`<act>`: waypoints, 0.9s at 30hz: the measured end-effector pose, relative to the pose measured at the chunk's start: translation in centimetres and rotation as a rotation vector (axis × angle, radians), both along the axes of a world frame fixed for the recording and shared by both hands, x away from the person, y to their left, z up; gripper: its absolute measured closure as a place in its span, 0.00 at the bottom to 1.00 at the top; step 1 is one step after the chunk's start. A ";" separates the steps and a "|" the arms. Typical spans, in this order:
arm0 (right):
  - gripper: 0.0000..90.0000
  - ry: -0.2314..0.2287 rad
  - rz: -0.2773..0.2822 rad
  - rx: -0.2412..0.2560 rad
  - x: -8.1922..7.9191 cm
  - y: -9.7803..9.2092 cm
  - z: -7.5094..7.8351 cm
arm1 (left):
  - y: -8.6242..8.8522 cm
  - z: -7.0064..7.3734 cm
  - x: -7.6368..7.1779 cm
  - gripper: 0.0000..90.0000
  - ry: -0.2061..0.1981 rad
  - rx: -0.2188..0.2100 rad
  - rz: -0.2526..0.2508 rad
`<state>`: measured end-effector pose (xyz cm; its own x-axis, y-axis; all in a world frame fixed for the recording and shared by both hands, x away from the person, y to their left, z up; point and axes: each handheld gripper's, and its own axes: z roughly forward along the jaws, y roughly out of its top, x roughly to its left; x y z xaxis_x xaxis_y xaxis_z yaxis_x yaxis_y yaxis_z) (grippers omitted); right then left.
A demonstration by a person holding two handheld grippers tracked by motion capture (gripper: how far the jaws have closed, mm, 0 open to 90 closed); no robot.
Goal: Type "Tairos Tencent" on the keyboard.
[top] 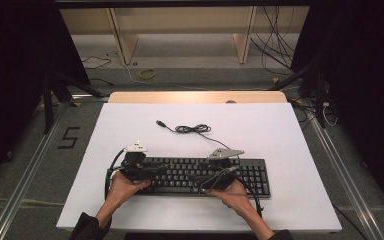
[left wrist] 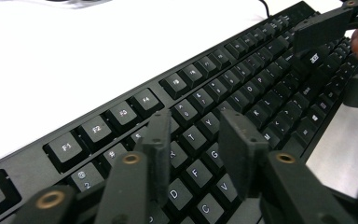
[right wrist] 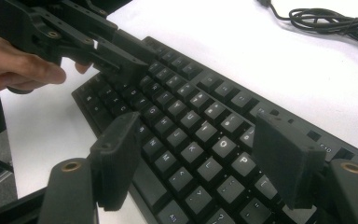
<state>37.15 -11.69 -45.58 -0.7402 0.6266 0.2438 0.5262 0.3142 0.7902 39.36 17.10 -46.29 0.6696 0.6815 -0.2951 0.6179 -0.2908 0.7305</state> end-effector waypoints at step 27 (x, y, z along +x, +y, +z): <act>0.67 0.021 -0.019 -0.045 0.9 0.3 -0.4 | 1.4 1.0 -1.3 0.31 -0.042 -0.119 0.004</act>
<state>38.09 -11.34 -45.97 -0.7231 0.6513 0.2302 0.5487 0.3391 0.7642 38.09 18.52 -45.30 0.6803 0.6463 -0.3458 0.5870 -0.1979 0.7850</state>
